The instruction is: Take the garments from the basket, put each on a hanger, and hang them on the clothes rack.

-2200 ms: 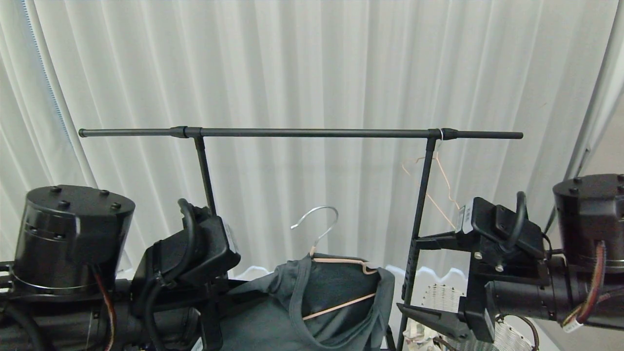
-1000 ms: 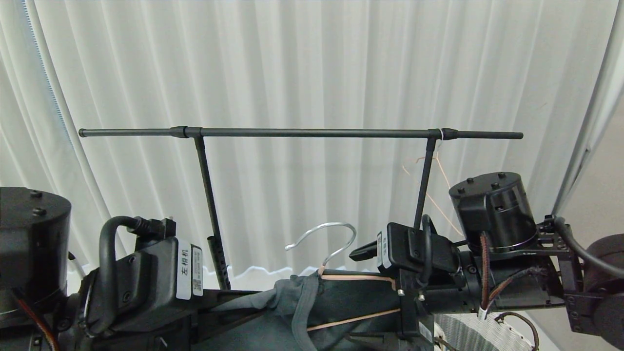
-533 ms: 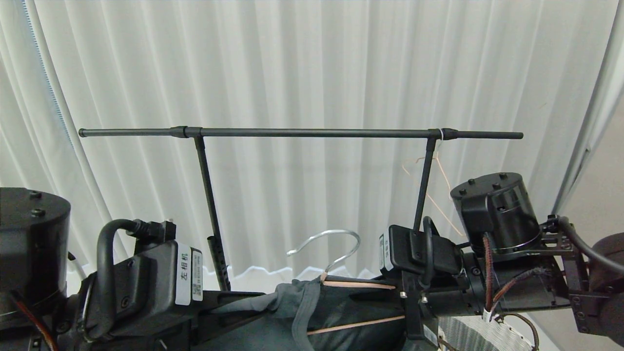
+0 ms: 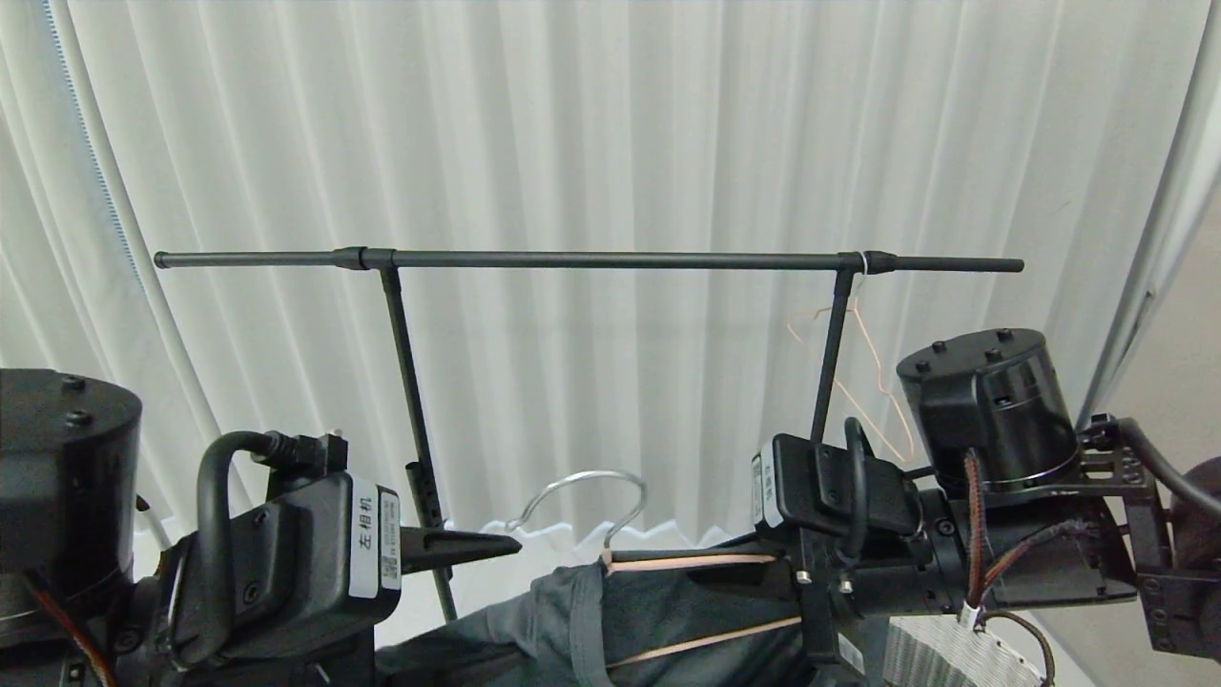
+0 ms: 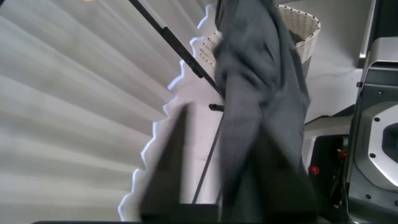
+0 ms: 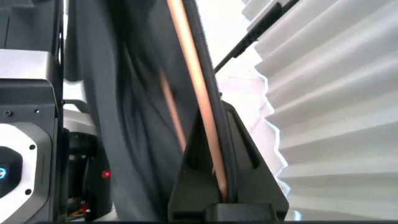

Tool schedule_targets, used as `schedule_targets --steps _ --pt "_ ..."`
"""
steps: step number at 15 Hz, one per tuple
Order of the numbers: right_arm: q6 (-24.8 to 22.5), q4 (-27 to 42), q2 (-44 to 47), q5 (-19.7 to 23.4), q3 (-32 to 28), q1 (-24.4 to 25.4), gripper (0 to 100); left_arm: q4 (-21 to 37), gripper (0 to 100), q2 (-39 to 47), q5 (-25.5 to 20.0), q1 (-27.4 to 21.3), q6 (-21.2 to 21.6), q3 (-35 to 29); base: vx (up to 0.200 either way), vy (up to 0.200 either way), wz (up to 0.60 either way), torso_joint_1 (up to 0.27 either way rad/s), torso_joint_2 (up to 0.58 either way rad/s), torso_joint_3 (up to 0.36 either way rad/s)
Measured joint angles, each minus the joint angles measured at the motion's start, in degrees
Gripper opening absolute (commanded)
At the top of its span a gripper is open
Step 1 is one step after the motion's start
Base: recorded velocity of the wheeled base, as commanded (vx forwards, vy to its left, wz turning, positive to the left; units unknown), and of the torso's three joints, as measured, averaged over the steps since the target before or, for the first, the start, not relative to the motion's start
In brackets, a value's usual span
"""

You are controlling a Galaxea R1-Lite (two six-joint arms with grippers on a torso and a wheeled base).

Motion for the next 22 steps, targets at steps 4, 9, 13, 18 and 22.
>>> schedule_targets --steps 4,9,13,18,22 --pt "-4.99 2.69 -2.45 0.17 0.11 -1.27 0 0.09 100 0.11 -0.12 0.01 -0.17 0.05 0.0 0.0 0.0 0.0 0.0 0.0" --pt "-14.42 2.94 -3.63 3.15 0.22 -7.39 0 0.06 100 -0.16 -0.12 0.61 -0.33 1.71 0.0 0.0 0.0 0.0 0.0 0.0" --pt "-17.1 3.68 -3.8 4.61 0.33 -10.09 0 0.0 100 -1.23 -0.17 4.89 -0.39 4.38 0.0 0.0 0.0 0.0 0.0 0.0" --pt "-19.87 3.71 -4.17 7.06 0.22 -11.09 0 0.0 100 -2.21 -0.26 15.99 -0.28 10.11 0.0 0.0 0.0 0.0 0.0 0.0" --pt "-19.91 3.75 -4.94 8.7 0.22 -11.09 0 -2.41 100 2.15 -0.26 23.16 0.29 11.52 0.0 0.0 0.0 0.0 0.0 0.0"
